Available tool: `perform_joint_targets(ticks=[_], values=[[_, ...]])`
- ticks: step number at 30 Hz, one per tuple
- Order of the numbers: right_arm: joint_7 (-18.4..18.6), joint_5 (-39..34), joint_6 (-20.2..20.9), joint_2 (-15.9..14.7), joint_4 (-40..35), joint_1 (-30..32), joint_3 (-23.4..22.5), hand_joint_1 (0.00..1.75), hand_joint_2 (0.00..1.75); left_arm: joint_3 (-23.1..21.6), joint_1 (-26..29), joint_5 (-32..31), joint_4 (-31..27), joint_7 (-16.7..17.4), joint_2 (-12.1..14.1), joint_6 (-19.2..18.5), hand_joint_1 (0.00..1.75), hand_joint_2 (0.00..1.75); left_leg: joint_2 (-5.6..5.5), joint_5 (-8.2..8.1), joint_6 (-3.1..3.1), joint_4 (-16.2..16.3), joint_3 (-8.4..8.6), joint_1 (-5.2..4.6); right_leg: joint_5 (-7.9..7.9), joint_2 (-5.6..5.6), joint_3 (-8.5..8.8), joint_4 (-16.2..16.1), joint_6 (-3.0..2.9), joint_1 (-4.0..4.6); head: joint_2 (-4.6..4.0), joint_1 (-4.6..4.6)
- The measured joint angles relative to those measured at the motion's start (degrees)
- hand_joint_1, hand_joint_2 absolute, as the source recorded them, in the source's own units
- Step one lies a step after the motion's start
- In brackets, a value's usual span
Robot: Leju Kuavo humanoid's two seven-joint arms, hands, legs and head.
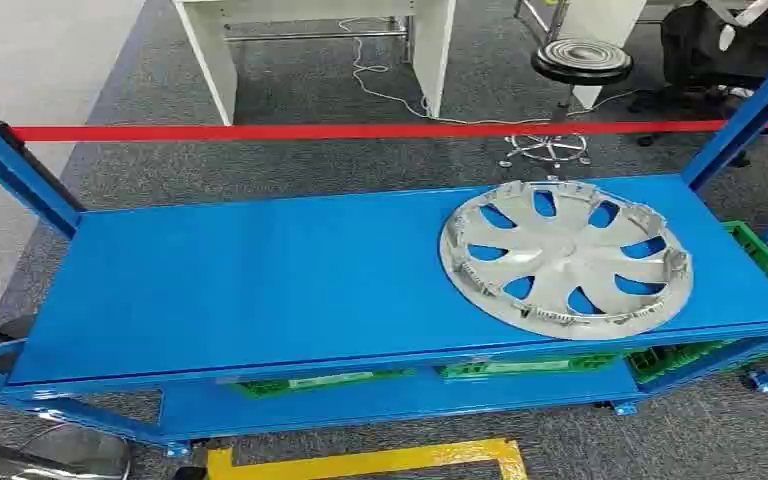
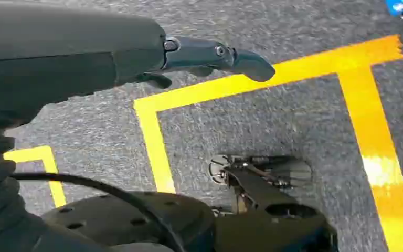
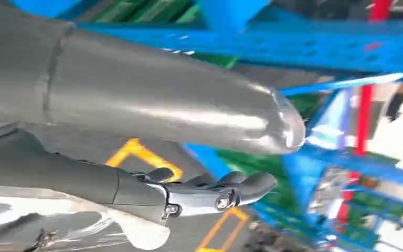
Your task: Take the parts from the cabinet and place them on the table.
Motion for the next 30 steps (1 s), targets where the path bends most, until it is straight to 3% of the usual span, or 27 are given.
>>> perform_joint_targets(ticks=[4,5,9,15,21,30], values=[[1.88,2.84,-1.84,-2.95,0.66,-3.18,4.57,0.0,0.0,0.0,-0.41,-1.42,0.17,0.13,0.0,-0.68,0.0,1.75,-0.06,0.08,0.01,0.0,-0.01,0.0,0.05,-0.08,0.01,0.0,0.01,0.0,0.0,0.04],[2.4,3.61,-2.16,-3.65,0.92,-3.76,5.62,0.0,0.0,0.0,-0.47,-1.84,0.22,0.2,0.0,-0.79,0.0,1.75,-0.06,0.09,0.01,0.03,0.07,0.0,0.05,-0.08,-0.77,-0.02,0.01,-0.01,0.0,0.02],[3.43,4.83,-2.27,-5.49,1.62,-5.89,8.42,0.0,0.0,0.0,-0.48,-2.6,0.33,0.39,0.04,-0.76,0.0,1.75,-0.29,0.17,0.0,-0.03,-0.08,-0.05,0.09,-0.24,-0.06,0.04,0.04,-0.04,0.0,-0.09],[5.84,7.04,-1.15,-10.93,3.67,-11.42,16.11,0.0,0.0,0.0,-0.91,-4.98,0.5,1.2,0.59,-1.6,0.0,1.75,-0.41,0.24,-0.03,-0.04,-0.07,-0.03,0.09,-0.44,-0.06,0.05,0.04,-0.03,0.0,0.0],[8.76,9.83,2.93,-15.89,6.58,-16.23,22.23,0.0,0.0,0.0,-1.25,-7.02,0.74,1.2,0.79,-2.54,0.0,1.75,-0.4,0.25,-0.04,-0.04,-0.08,-0.03,0.1,-0.43,-0.08,0.05,0.04,-0.02,0.0,0.0],[9.48,10.38,4.65,-17.41,7.95,-17.63,24.32,0.0,0.0,0.0,-1.27,-7.38,0.85,1.09,0.85,-2.88,0.0,1.75,-0.42,0.25,-0.03,-0.04,-0.09,-0.03,0.1,-0.43,-0.06,0.06,0.04,-0.03,0.0,0.02]])
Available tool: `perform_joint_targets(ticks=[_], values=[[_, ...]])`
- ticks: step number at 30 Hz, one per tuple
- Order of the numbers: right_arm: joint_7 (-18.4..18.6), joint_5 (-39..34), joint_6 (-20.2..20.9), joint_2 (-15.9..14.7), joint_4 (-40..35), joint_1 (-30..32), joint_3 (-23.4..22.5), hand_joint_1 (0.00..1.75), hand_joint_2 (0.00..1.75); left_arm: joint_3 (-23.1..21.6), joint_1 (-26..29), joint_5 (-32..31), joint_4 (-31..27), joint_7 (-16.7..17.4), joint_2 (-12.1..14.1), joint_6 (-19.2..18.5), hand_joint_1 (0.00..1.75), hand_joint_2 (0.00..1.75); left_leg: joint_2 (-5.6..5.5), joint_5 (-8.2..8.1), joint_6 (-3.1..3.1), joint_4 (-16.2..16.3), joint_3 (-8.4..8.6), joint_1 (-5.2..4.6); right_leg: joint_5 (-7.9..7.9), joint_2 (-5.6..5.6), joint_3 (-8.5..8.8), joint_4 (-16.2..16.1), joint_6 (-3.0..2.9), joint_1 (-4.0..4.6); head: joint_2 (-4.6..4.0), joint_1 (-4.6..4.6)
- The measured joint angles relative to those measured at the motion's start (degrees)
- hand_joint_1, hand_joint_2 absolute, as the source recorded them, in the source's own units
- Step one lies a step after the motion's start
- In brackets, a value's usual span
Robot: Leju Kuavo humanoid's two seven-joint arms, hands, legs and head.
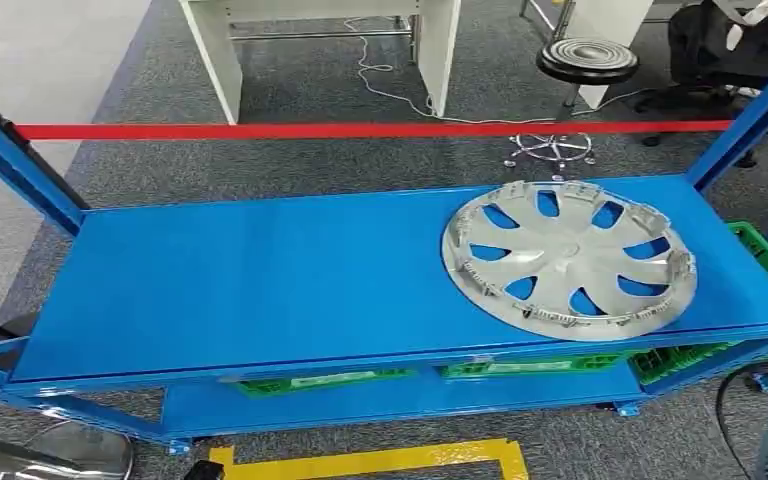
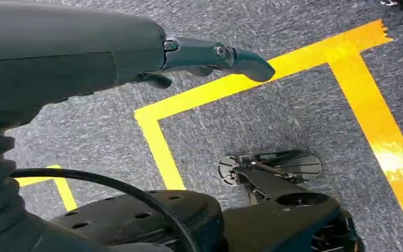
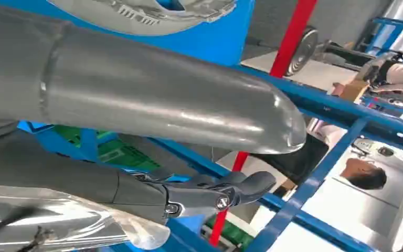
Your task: Take the parts from the cabinet and place them on the table.
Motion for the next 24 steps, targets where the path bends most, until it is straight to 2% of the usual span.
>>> perform_joint_targets(ticks=[3,4,5,9,12,14,16,19,24], values=[[-0.04,-0.42,1.97,-0.56,0.4,-0.25,0.55,0.0,0.0,0.0,-0.02,-0.43,0.02,-0.33,0.02,-0.48,0.0,1.75,0.02,0.0,0.0,0.0,0.0,0.0,0.0,0.04,-0.01,0.0,0.0,0.0,0.0,-0.02],[-0.77,-1.44,8.69,-2.19,2.15,-1.76,3.22,0.0,0.0,-0.07,-0.33,-1.14,0.04,-0.77,0.13,-1.2,0.0,1.75,0.03,0.0,0.0,-0.01,-0.02,0.0,0.0,0.1,-0.05,0.0,0.0,0.0,0.0,-0.04],[-0.13,0.96,11.68,-3.39,4.62,-4.99,7.94,0.0,0.0,-0.09,-0.61,-1.77,0.07,-0.68,0.26,-1.12,0.0,1.75,0.02,0.04,-0.01,-0.02,-0.02,0.0,0.0,0.02,-0.02,0.03,0.0,0.01,0.0,0.0],[2.32,1.0,15.12,-3.39,5.75,-6.45,13.67,0.0,0.0,-0.09,-0.59,-2.16,0.2,0.06,0.35,-0.88,0.0,1.75,0.01,0.05,-0.03,-0.02,-0.02,0.01,0.0,0.01,-0.04,0.04,0.0,0.01,0.0,0.0],[3.08,1.27,14.55,-3.39,5.8,-6.4,18.16,0.0,0.0,-0.07,-0.46,-2.23,0.31,0.06,0.42,-0.88,0.0,1.75,-0.04,0.05,-0.03,-0.02,-0.03,0.01,0.0,-0.03,-0.05,0.04,0.0,0.01,0.0,-0.04],[2.64,3.06,12.7,-3.39,5.42,-6.17,20.2,0.0,0.0,-0.07,-0.43,-2.34,0.42,0.15,0.46,-0.81,0.0,1.75,-0.04,0.05,-0.03,-0.03,-0.05,0.01,-0.01,-0.03,-0.05,0.04,0.0,0.01,0.0,-0.02],[2.86,8.47,8.81,-3.39,3.8,-5.52,22.92,0.0,0.0,-0.07,-0.35,-2.34,0.46,0.28,0.5,-0.63,0.0,1.75,-0.02,0.04,-0.03,-0.04,-0.06,0.01,-0.01,0.04,-0.1,0.04,0.0,0.01,0.0,-0.02],[6.34,19.4,2.5,-3.39,0.98,-4.36,27.68,0.0,0.0,-0.02,-0.32,-2.21,0.46,0.61,0.52,0.04,0.0,1.75,-0.02,0.04,-0.03,-0.05,-0.07,0.02,-0.03,0.0,-0.13,0.04,-0.02,0.01,0.0,-0.02],[7.54,21.99,1.12,-3.39,-1.33,-3.35,31.61,0.0,0.0,0.0,-0.16,-2.19,0.46,0.63,0.55,0.06,0.0,1.75,-0.02,0.05,-0.03,-0.07,-0.08,0.02,-0.03,0.0,-0.13,0.04,-0.02,0.01,0.0,0.0]])
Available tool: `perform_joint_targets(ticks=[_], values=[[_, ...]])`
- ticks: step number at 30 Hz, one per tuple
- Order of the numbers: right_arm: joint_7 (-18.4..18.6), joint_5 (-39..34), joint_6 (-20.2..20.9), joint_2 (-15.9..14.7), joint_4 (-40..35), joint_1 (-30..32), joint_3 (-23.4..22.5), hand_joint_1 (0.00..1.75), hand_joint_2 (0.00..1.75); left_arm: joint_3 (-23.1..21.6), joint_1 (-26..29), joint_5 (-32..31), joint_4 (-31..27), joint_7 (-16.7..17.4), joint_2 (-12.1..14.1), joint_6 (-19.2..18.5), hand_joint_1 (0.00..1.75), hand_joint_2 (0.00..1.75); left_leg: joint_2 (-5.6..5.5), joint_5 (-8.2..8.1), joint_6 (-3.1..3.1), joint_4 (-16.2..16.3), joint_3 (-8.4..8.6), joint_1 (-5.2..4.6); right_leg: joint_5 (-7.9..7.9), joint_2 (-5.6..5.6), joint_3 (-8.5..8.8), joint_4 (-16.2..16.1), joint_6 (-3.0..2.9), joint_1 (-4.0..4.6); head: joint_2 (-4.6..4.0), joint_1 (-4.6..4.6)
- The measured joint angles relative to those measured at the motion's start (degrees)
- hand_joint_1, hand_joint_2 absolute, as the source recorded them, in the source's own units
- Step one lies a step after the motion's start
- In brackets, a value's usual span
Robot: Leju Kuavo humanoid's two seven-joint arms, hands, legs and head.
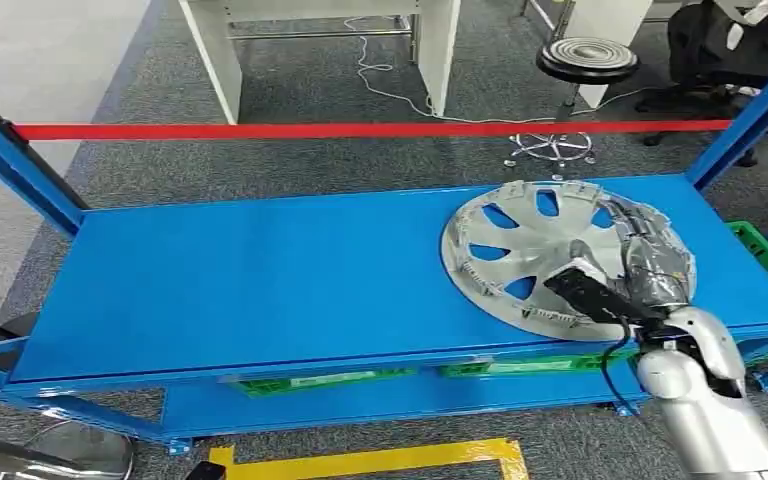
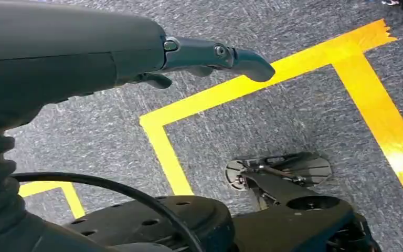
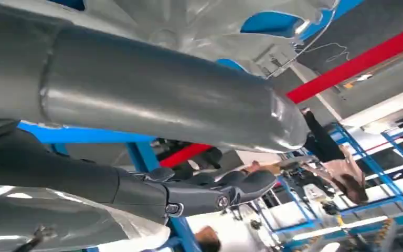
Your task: Take the parts from the cabinet and place them on the table.
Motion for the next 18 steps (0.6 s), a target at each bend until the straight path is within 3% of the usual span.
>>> perform_joint_targets(ticks=[5,12,18], values=[[1.16,1.4,-1.03,0.0,-0.59,0.71,1.53,0.0,0.0,0.02,0.01,-0.02,0.02,0.0,0.0,0.15,0.0,1.75,0.0,0.0,0.0,0.0,0.0,0.0,0.0,-0.01,0.0,0.0,0.0,0.0,0.0,-0.02],[8.02,10.1,-8.42,0.0,-2.25,7.53,2.38,0.0,0.0,0.42,0.2,-0.63,0.11,-0.85,-0.18,1.44,0.0,1.75,-0.02,-0.02,0.01,0.0,-0.04,-0.01,-0.01,-0.02,-0.05,-0.02,0.0,-0.01,0.0,0.0],[9.33,11.25,-9.73,0.0,-2.25,12.27,1.51,0.0,0.0,1.31,0.39,-0.83,0.15,-1.07,-0.46,1.9,0.0,1.75,-0.02,-0.02,0.01,-0.01,-0.08,0.0,-0.02,0.01,-0.13,-0.02,-0.01,0.0,0.0,-0.02]])
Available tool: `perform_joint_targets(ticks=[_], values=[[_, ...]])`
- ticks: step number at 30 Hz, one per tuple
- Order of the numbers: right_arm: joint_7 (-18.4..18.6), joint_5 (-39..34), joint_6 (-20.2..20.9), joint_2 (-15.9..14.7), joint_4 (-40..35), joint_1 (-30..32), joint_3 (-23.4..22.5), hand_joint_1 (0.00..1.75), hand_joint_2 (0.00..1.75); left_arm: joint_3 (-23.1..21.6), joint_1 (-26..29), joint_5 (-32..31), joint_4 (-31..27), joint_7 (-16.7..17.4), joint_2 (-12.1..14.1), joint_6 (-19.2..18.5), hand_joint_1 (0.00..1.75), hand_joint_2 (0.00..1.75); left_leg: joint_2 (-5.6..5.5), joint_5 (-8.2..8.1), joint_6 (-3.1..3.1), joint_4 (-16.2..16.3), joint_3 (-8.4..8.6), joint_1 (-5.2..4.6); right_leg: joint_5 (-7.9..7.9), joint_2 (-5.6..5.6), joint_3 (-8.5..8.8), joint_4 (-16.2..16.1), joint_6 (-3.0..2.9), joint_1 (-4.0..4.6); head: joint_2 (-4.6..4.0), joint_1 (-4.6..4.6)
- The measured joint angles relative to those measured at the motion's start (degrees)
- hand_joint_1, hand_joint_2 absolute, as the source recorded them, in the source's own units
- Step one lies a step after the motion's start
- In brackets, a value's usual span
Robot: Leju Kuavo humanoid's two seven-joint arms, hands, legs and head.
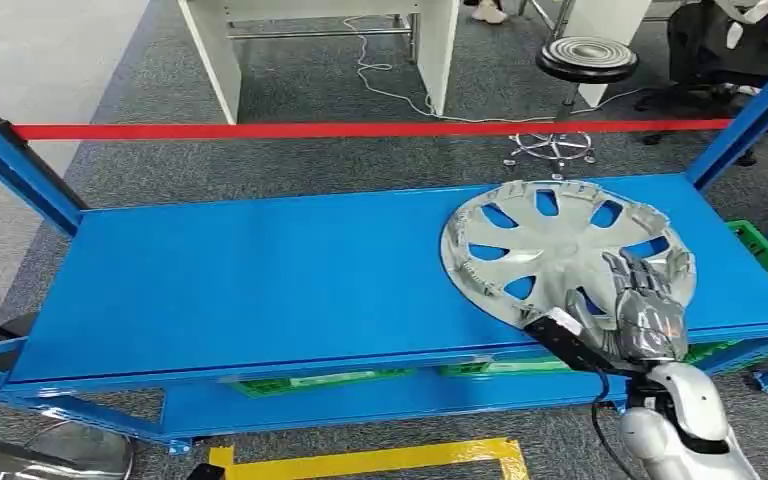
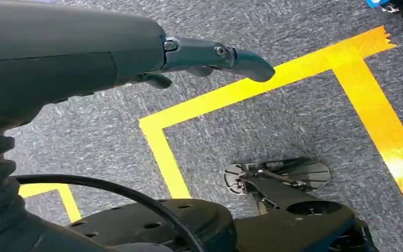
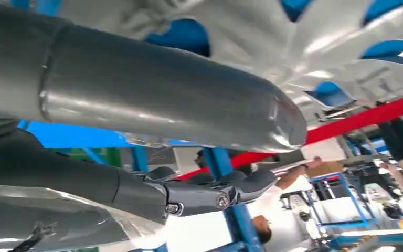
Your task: Take the parts from the cabinet and place them on the table.
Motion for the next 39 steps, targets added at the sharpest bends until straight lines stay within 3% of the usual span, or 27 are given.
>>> perform_joint_targets(ticks=[10,26,32,38,39], values=[[-2.38,-8.85,4.33,0.26,1.2,4.45,-4.33,0.0,0.0,0.28,-0.01,-1.6,0.0,-0.04,-0.09,0.22,0.0,1.75,0.0,0.01,0.0,0.0,-0.02,0.0,0.0,0.0,-0.01,0.0,0.0,0.0,0.0,0.02],[-4.81,-9.72,8.04,-0.44,5.9,3.95,-4.83,0.0,0.0,0.28,-0.11,-3.39,0.02,-0.39,-0.13,0.2,0.0,1.75,0.04,-0.06,-0.02,-0.02,0.33,0.03,-0.06,0.07,-0.34,-0.05,-0.05,0.01,0.0,0.02],[-9.77,-12.35,12.0,-2.65,7.74,3.2,-4.66,0.0,0.0,0.26,-0.2,-4.61,0.11,-0.33,-0.09,0.0,0.0,1.75,0.35,-0.08,-0.02,-0.02,0.57,0.03,0.01,0.42,-0.21,-0.1,-0.02,0.02,0.0,0.0],[-11.71,-13.57,13.66,-4.74,9.79,1.85,-4.37,0.0,0.0,0.26,-0.3,-4.79,0.11,-0.52,-0.09,0.0,0.0,1.75,0.5,-0.1,-0.03,-0.02,0.85,0.05,0.06,0.57,-0.02,-0.11,-0.04,0.03,0.0,0.02],[-11.82,-13.79,13.94,-5.0,10.05,1.66,-4.37,0.0,1.75,0.26,-0.34,-4.79,0.11,-0.59,-0.11,0.0,0.0,1.75,0.5,-0.1,-0.03,-0.03,0.87,0.05,0.07,0.56,0.01,-0.11,-0.03,0.03,0.0,0.02]])
